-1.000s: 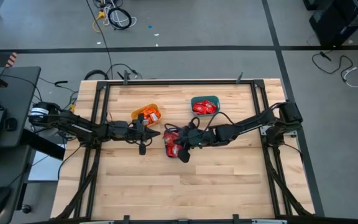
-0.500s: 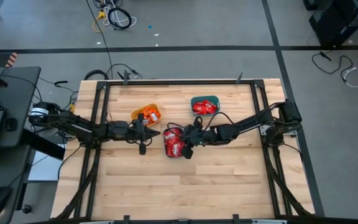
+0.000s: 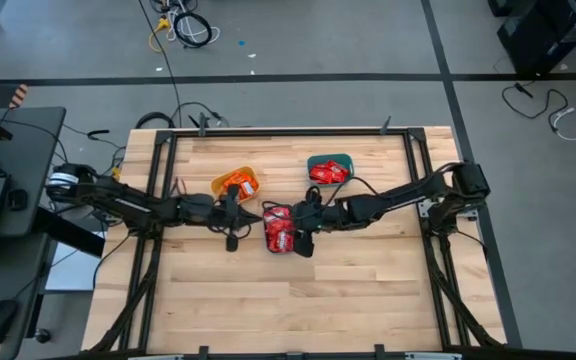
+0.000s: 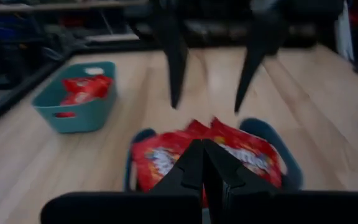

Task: Sort candy
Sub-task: Move all the bins to the top corner of the table

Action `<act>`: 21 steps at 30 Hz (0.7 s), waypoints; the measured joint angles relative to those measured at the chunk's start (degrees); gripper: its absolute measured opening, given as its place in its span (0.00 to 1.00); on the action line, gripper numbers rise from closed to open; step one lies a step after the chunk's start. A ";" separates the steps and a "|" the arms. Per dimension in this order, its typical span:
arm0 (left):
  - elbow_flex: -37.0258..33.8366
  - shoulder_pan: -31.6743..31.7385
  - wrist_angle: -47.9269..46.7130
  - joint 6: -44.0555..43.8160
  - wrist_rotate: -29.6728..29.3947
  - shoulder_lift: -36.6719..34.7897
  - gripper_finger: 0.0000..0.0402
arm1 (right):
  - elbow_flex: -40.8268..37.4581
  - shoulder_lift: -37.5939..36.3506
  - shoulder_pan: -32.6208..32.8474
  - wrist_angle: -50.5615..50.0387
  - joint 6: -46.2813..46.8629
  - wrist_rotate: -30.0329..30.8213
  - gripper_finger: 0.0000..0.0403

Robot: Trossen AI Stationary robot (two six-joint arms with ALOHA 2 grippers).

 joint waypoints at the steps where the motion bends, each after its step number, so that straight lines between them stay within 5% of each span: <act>1: 1.29 -0.49 -2.85 0.52 0.72 0.00 0.01 | 0.80 -0.16 0.28 -1.22 -0.93 -0.69 0.64; 6: 8.74 -4.00 -20.14 2.51 2.30 0.02 0.01 | 2.34 -0.40 2.87 -3.54 -2.57 -2.50 0.54; 13: 13.53 -10.76 -30.10 3.65 4.92 0.02 0.01 | 2.34 0.45 6.96 -3.92 -3.98 -8.76 0.05; 21: 13.57 -14.47 -27.88 2.68 1.84 6.87 0.00 | 2.34 5.70 8.72 -1.25 -4.14 -9.82 0.01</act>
